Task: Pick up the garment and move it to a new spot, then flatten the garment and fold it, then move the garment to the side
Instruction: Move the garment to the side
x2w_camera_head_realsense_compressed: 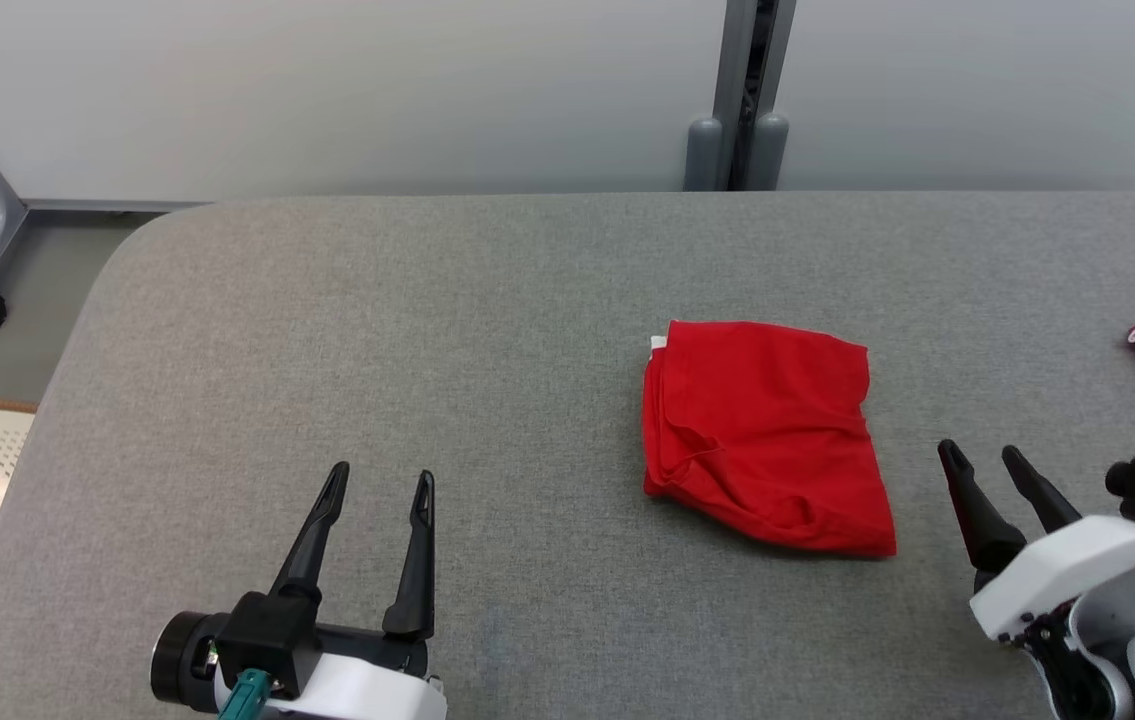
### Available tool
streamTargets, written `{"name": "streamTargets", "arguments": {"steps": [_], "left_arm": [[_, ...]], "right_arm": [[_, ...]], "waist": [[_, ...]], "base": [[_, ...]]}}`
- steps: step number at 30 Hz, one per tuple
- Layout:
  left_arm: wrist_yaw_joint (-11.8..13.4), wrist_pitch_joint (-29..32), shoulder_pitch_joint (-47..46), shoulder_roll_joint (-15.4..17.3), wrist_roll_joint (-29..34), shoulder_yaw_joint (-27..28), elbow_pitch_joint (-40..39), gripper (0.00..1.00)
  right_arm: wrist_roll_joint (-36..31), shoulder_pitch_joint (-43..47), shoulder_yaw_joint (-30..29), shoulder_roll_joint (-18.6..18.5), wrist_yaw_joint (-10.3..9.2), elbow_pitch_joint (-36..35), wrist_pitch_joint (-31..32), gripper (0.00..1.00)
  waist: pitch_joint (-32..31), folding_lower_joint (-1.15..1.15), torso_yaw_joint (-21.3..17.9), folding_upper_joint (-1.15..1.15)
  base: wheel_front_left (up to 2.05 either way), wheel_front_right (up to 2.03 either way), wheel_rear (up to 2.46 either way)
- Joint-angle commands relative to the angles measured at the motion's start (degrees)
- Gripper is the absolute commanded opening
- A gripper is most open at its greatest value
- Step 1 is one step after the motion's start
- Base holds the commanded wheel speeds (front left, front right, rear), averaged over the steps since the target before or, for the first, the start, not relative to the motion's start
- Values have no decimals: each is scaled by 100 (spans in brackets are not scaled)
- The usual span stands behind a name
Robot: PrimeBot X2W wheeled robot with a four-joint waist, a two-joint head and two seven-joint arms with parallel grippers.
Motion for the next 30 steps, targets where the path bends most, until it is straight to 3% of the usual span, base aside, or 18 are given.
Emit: {"name": "streamTargets", "arguments": {"steps": [1,7,15,20,30], "left_arm": [[-47,-18,-104,24,-15,7,-3,100],[-70,-18,-341,22,-38,-155,38,100],[-2,-18,-533,21,-123,-301,103,100],[10,-18,-599,22,-158,-371,85,100],[28,-18,-624,22,-173,-477,66,100]], "right_arm": [[51,-97,48,-48,0,17,89,100],[793,-842,342,-458,0,258,1175,100],[1384,-1435,654,-1083,0,872,2020,100],[1482,-1647,865,-1349,0,1190,2155,100],[1995,-1913,1341,-1448,0,1453,2189,100]], "waist": [[128,0,81,0],[480,0,336,0],[821,0,796,0],[968,0,1029,0],[1126,0,1236,0]], "base": [[0,0,0],[0,0,0],[0,0,0],[0,0,0],[0,0,0]]}}
